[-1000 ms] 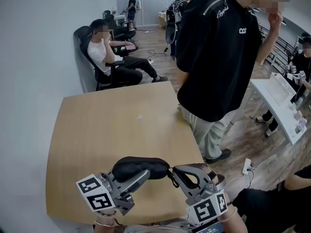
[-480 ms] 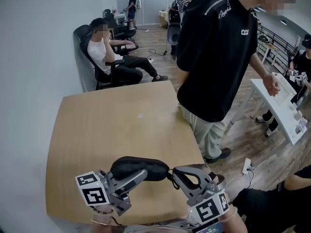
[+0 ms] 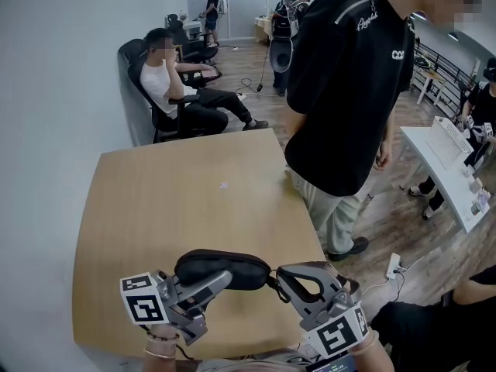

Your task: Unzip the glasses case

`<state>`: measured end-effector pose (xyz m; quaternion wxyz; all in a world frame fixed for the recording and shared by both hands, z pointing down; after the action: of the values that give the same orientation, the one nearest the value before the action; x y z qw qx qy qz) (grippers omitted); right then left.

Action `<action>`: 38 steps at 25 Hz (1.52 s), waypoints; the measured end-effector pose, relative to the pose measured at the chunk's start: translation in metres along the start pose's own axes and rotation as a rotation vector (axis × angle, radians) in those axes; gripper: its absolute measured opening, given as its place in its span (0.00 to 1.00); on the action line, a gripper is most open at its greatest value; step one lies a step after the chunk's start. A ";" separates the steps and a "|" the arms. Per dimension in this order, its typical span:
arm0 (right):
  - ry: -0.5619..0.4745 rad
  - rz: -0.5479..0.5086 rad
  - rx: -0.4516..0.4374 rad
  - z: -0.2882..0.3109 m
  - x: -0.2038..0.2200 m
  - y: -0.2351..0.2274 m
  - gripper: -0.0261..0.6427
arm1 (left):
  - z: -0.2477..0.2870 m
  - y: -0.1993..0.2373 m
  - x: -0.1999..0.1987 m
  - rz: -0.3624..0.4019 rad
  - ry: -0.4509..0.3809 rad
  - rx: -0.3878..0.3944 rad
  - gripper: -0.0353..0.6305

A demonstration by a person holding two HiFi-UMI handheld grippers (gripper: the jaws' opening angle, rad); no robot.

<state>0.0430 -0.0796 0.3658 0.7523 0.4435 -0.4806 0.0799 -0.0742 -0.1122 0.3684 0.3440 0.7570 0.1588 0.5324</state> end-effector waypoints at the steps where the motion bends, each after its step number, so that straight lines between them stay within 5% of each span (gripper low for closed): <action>1: -0.002 0.002 0.002 0.000 0.000 0.000 0.06 | 0.000 0.000 0.000 -0.003 0.000 0.001 0.36; 28: -0.071 0.023 0.090 -0.012 -0.017 -0.014 0.06 | 0.002 -0.010 0.000 -0.160 -0.107 0.088 0.36; 38: -0.078 0.072 0.076 -0.008 -0.018 -0.012 0.06 | 0.003 -0.014 0.006 -0.141 -0.072 0.070 0.36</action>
<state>0.0456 -0.0749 0.3436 0.7123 0.4571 -0.5217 0.1076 -0.0674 -0.1001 0.3625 0.3596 0.7740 0.2176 0.4734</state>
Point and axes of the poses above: the fingertips, and each gripper's own axes: z forward along the fingers, y to its left, x out of its underside, the point moved 2 cm from there along -z, backward along the fingers, and after that the axes turned 5 degrees about x, right-handed, at the moved point
